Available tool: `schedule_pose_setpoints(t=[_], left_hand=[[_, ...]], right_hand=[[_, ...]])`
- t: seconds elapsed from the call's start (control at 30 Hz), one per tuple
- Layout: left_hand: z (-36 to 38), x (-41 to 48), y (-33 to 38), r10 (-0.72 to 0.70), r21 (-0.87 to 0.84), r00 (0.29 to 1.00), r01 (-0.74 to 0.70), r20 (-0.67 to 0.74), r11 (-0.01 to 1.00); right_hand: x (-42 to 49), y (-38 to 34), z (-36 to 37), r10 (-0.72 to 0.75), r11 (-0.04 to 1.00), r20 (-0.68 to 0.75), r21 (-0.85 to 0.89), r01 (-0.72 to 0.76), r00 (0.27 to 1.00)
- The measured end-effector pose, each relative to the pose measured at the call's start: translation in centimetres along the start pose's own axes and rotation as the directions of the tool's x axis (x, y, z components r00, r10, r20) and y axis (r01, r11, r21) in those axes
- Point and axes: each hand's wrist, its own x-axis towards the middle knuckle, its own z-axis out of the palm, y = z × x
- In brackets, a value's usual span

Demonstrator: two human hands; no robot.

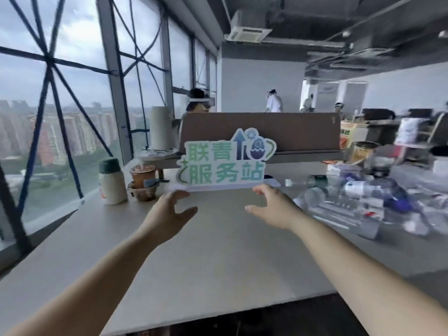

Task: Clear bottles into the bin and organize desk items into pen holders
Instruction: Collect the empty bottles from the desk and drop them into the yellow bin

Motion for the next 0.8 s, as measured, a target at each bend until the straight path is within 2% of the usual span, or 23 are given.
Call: schedule_pose_setpoints(t=[0.2,0.43,0.53,0.6,0.67,0.8], left_hand=[[11.8,3.5,10.0,0.202,-0.058,0.961,-0.194,0.189,0.979],[23.8,6.0,18.4,0.432,0.005,0.816,-0.47,0.383,0.883],[27.7,7.1,20.5,0.454,0.117,0.772,-0.553,0.444,0.825],[29.8,7.8,21.1,0.434,0.129,0.769,-0.546,0.469,0.828],[31.4,8.2,21.6,0.425,0.124,0.759,-0.545,0.493,0.829],[33.5,8.7,21.6,0.411,0.228,0.715,-0.615,0.566,0.755]], right_hand=[[-3.5,11.9,-7.7,0.247,0.964,-0.141,-0.068,-0.258,0.959],[-5.7,22.7,-12.8,0.421,0.882,-0.254,-0.107,-0.458,0.871],[-5.9,26.2,-14.0,0.522,0.792,-0.267,-0.203,-0.576,0.81],[-5.9,28.1,-14.3,0.555,0.75,-0.247,-0.263,-0.606,0.794],[-5.8,29.3,-14.2,0.555,0.754,-0.231,-0.267,-0.6,0.799],[-5.1,30.6,-13.9,0.528,0.775,-0.182,-0.295,-0.558,0.83]])
